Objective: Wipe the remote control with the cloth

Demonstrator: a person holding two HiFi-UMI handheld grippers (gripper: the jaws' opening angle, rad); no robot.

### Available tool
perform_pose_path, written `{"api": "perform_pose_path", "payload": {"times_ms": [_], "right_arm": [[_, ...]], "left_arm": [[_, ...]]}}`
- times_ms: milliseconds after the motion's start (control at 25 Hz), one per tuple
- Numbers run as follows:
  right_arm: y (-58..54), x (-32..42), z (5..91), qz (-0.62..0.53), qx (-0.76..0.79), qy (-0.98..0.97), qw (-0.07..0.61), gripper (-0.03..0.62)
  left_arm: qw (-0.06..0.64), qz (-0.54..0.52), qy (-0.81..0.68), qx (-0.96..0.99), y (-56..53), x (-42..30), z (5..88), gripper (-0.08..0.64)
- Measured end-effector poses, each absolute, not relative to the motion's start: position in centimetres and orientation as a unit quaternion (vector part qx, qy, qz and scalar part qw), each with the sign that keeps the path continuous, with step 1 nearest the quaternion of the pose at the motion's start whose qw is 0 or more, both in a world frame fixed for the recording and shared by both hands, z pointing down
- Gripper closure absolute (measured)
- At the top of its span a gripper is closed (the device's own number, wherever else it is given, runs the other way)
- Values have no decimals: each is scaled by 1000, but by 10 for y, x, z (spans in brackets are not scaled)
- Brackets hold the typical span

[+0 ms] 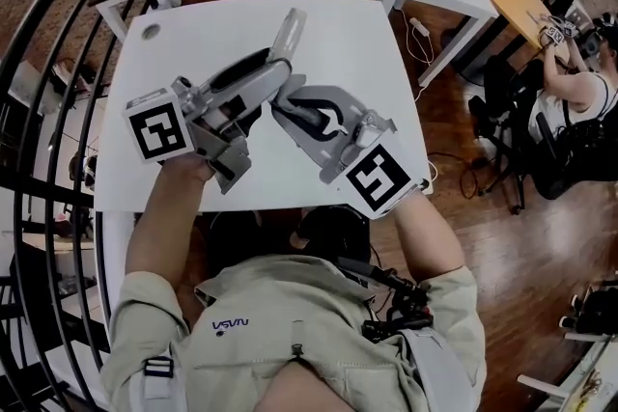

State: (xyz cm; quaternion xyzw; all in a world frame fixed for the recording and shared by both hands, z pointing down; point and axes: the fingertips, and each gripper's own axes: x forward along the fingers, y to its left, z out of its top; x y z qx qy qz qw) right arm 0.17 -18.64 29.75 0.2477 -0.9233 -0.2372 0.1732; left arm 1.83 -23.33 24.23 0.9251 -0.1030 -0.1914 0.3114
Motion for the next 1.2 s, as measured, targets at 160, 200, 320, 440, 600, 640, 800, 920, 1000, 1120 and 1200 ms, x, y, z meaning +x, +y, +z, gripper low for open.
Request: {"api": "perform_pose_path", "payload": {"times_ms": [160,200,320,440,600,640,800,920,1000,1120,1200], "right_arm": [[-193,7,291,-236,280,-916,162,566],[-199,14,285,-235,302,-911,152,566],[-210,27,277,-234,332,-903,141,566],[-201,16,287,-243,297,-909,164,566],[-189,4,302,-245,257,-918,179,566],[-190,5,301,-245,261,-917,177,566],[-206,26,284,-233,316,-908,147,566],[-222,44,268,-211,368,-897,124,566],[-231,53,257,-205,395,-888,112,566],[-240,63,246,-202,424,-877,100,566],[-245,66,243,-200,438,-871,96,566]], "left_arm": [[252,-155,-184,937,-250,9,250,285],[233,-146,-200,941,-250,8,251,286],[180,-125,-228,949,-248,9,251,285],[147,-114,-237,953,-247,11,247,285],[105,-96,-254,957,-249,14,246,285],[87,-86,-264,957,-250,12,248,285],[15,-34,-314,949,-259,4,262,285],[-45,11,-355,934,-266,0,270,287],[-79,33,-381,921,-271,-2,271,285],[-110,53,-409,905,-273,-5,267,287],[-140,65,-419,895,-274,-6,266,285]]}}
